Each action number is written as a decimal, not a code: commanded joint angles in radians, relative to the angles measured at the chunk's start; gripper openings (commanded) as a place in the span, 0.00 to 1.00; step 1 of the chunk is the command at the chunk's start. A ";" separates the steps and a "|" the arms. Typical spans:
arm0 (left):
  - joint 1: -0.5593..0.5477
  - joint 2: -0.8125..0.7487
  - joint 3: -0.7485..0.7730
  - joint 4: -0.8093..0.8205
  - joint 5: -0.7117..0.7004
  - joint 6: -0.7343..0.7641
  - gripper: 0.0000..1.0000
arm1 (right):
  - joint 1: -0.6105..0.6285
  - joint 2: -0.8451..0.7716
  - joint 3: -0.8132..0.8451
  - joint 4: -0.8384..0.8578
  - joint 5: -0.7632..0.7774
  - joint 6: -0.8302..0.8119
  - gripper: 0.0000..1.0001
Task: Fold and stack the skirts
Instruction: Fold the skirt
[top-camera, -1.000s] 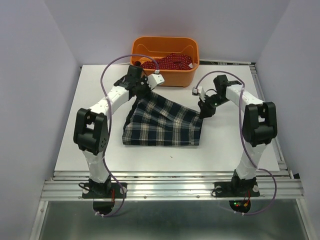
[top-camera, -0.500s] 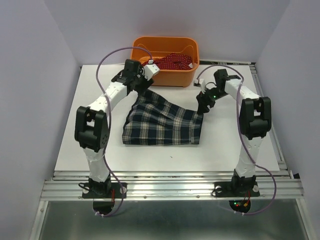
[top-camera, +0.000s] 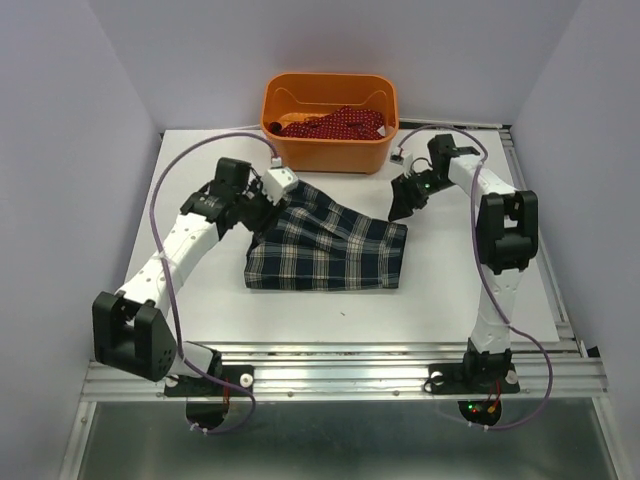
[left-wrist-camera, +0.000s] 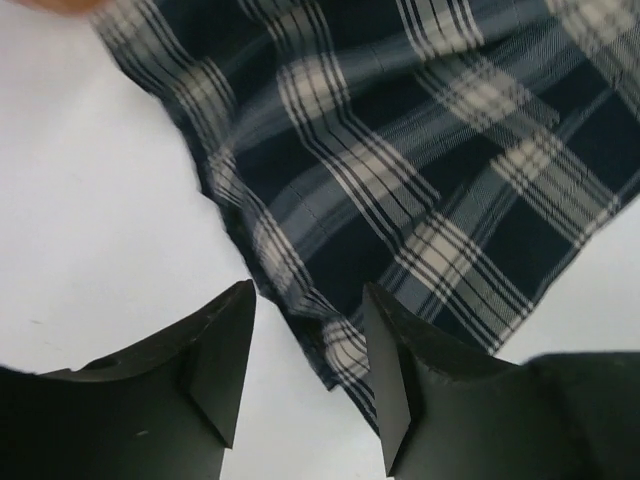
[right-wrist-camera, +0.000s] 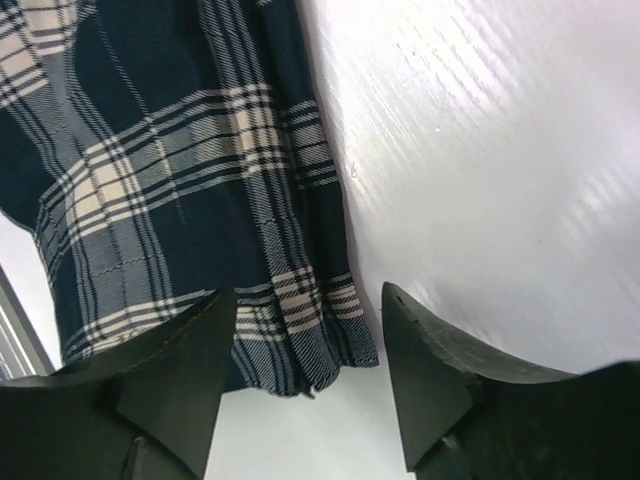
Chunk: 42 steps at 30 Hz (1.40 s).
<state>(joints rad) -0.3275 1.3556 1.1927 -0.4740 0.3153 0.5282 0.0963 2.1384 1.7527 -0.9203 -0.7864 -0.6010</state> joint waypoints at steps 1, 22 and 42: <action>-0.030 0.023 -0.100 -0.104 0.045 0.068 0.54 | -0.003 0.045 -0.025 0.014 -0.007 0.063 0.60; -0.025 0.732 0.489 0.029 -0.156 0.033 0.30 | 0.117 -0.392 -0.722 0.223 -0.103 0.449 0.16; 0.068 -0.075 -0.168 0.514 0.185 -0.477 0.87 | 0.232 -0.659 -0.558 0.480 -0.036 0.695 0.89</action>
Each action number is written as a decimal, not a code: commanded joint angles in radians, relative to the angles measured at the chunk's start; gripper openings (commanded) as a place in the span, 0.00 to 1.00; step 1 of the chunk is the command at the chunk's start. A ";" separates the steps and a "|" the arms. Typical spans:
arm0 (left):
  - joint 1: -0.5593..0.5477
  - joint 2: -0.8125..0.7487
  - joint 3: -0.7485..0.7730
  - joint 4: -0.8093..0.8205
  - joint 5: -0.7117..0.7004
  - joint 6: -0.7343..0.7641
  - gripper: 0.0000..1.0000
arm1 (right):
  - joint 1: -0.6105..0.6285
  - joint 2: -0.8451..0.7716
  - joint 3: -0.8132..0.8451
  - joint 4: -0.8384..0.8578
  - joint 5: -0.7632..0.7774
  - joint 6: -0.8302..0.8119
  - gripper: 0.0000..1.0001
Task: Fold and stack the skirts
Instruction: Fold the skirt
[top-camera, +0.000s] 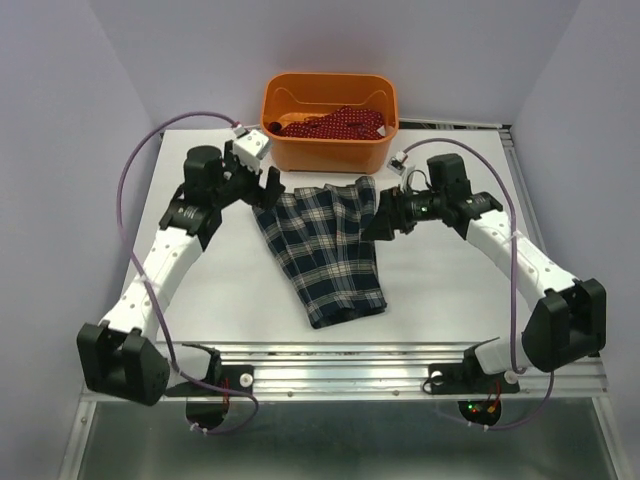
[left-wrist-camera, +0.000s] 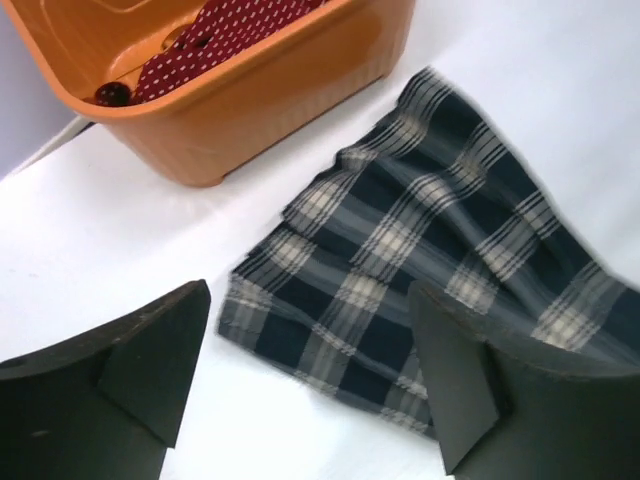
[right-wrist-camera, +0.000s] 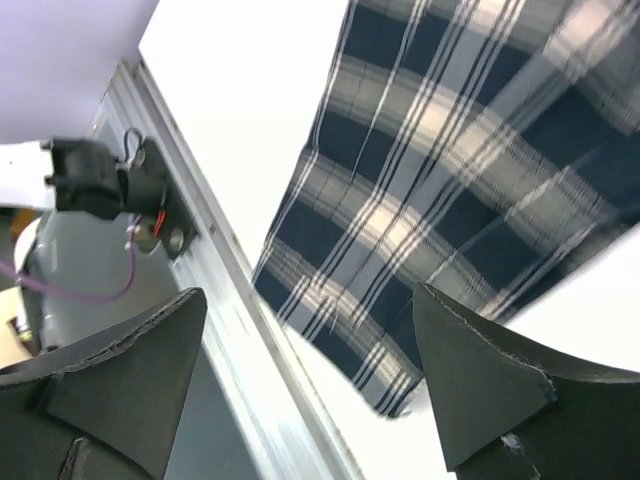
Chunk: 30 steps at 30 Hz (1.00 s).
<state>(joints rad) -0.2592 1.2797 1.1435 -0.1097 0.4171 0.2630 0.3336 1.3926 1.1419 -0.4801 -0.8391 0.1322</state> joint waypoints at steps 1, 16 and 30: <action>0.003 0.000 -0.151 0.175 0.138 -0.243 0.83 | -0.005 0.107 0.076 0.043 -0.015 -0.040 0.89; 0.106 0.524 -0.197 0.374 0.448 -0.576 0.61 | -0.005 0.582 0.065 0.498 -0.112 0.159 0.77; 0.127 0.625 0.136 0.009 0.508 -0.242 0.63 | -0.005 0.433 -0.109 0.540 -0.029 0.161 0.77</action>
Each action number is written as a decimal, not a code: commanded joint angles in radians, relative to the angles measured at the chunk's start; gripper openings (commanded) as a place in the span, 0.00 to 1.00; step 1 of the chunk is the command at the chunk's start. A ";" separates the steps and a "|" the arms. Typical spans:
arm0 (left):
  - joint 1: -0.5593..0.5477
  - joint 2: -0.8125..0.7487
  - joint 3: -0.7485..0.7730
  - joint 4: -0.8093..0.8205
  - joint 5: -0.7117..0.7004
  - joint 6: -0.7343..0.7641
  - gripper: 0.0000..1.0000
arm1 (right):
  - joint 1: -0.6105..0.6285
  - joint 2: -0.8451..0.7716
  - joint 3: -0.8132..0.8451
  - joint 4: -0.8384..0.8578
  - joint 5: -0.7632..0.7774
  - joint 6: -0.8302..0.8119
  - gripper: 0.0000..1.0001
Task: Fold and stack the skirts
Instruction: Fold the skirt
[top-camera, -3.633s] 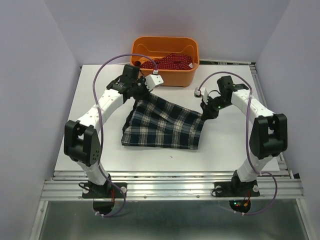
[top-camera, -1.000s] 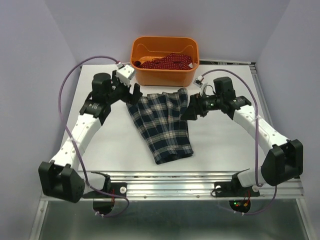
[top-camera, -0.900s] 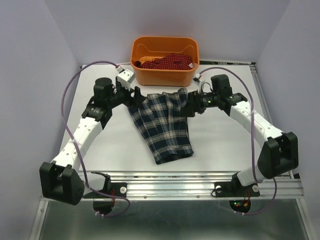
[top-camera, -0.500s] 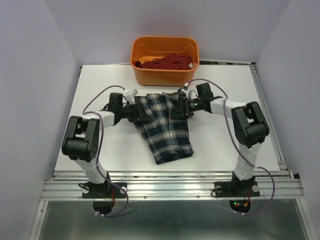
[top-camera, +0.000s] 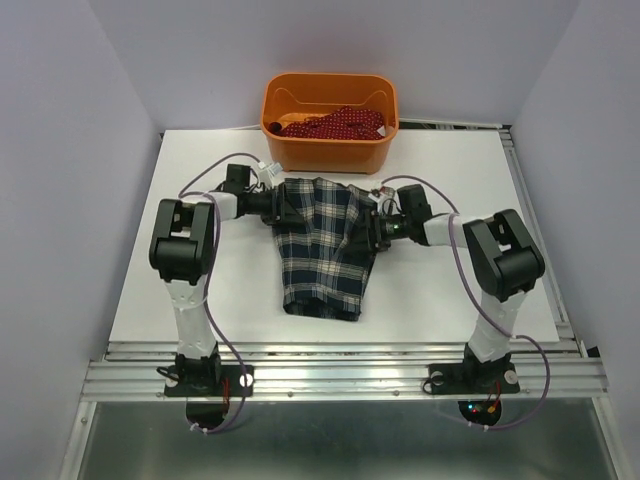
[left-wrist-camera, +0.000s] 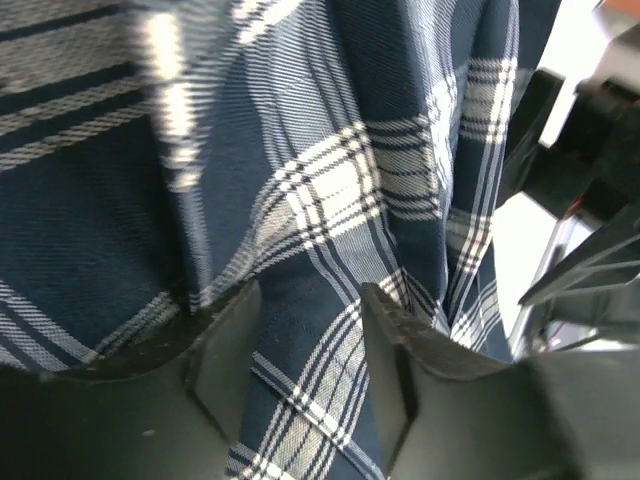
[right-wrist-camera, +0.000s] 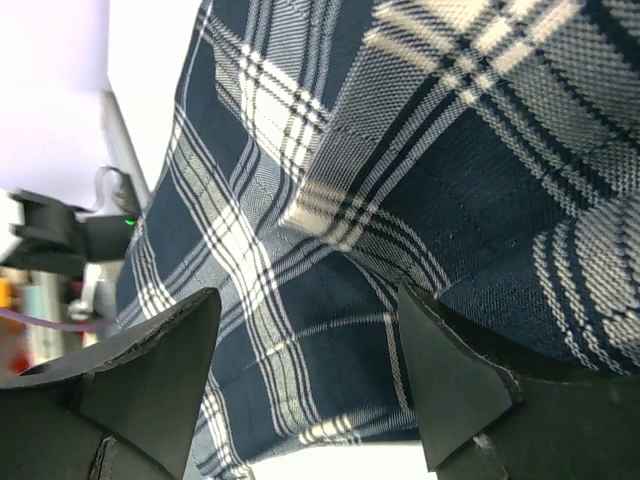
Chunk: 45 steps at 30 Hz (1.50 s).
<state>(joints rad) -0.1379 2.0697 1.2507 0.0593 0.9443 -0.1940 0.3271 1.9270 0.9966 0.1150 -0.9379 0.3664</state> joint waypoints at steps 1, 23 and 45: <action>0.006 -0.215 -0.003 -0.182 -0.009 0.241 0.66 | 0.001 -0.126 0.060 -0.117 0.070 -0.098 0.77; 0.027 -0.967 -0.295 -0.222 -0.331 0.298 0.94 | 0.648 -0.490 -0.007 -0.500 0.717 -0.771 0.79; 0.029 -0.836 -0.281 -0.202 -0.323 0.271 0.90 | 0.917 -0.488 -0.401 0.011 1.210 -0.839 0.75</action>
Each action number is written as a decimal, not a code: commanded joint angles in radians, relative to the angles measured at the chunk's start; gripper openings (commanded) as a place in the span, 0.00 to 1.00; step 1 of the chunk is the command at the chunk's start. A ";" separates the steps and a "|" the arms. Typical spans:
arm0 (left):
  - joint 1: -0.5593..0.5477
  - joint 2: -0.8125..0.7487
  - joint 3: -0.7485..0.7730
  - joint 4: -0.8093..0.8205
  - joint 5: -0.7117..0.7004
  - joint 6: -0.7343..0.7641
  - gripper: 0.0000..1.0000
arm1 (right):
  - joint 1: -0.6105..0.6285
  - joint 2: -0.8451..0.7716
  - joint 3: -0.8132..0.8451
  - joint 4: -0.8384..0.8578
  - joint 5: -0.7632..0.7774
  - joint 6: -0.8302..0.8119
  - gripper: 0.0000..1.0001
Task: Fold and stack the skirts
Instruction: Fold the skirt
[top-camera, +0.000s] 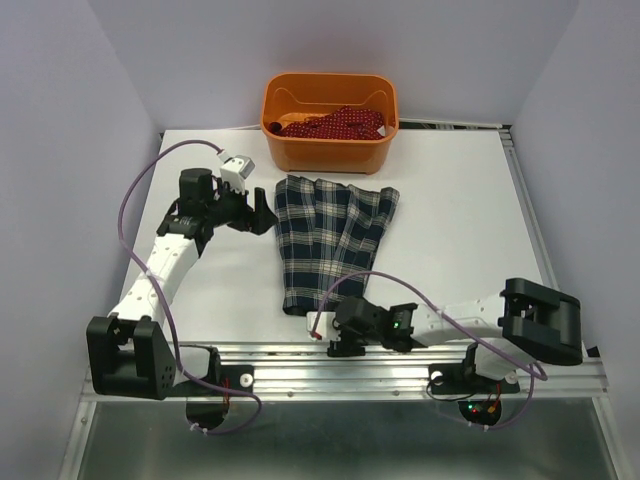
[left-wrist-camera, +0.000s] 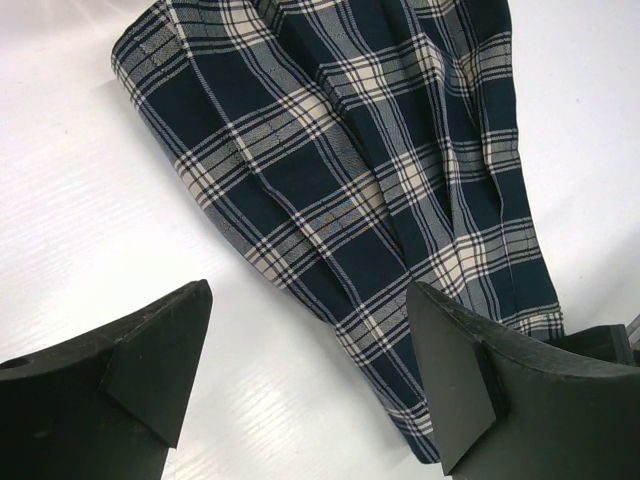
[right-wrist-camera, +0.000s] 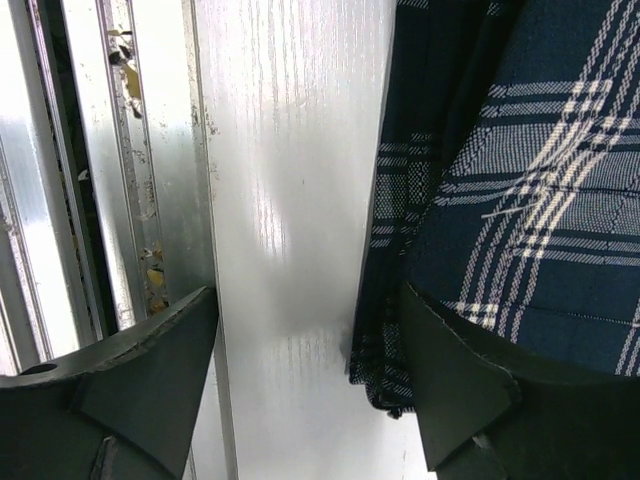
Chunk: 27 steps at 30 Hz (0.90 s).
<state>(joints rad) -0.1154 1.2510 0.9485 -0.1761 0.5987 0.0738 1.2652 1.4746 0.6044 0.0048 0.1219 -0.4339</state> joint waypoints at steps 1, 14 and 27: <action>0.006 -0.019 0.018 0.032 0.023 0.003 0.89 | -0.021 -0.048 0.003 0.103 0.136 -0.017 0.75; -0.007 -0.188 -0.051 -0.086 0.056 0.317 0.86 | -0.108 -0.076 0.457 -0.347 -0.171 0.136 0.72; -0.392 -0.559 -0.338 -0.234 -0.262 0.822 0.83 | -0.611 0.044 0.481 -0.315 -0.580 0.311 0.68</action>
<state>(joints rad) -0.3107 0.7761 0.6704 -0.4313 0.4675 0.8021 0.6815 1.4471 1.0836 -0.3149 -0.2947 -0.1795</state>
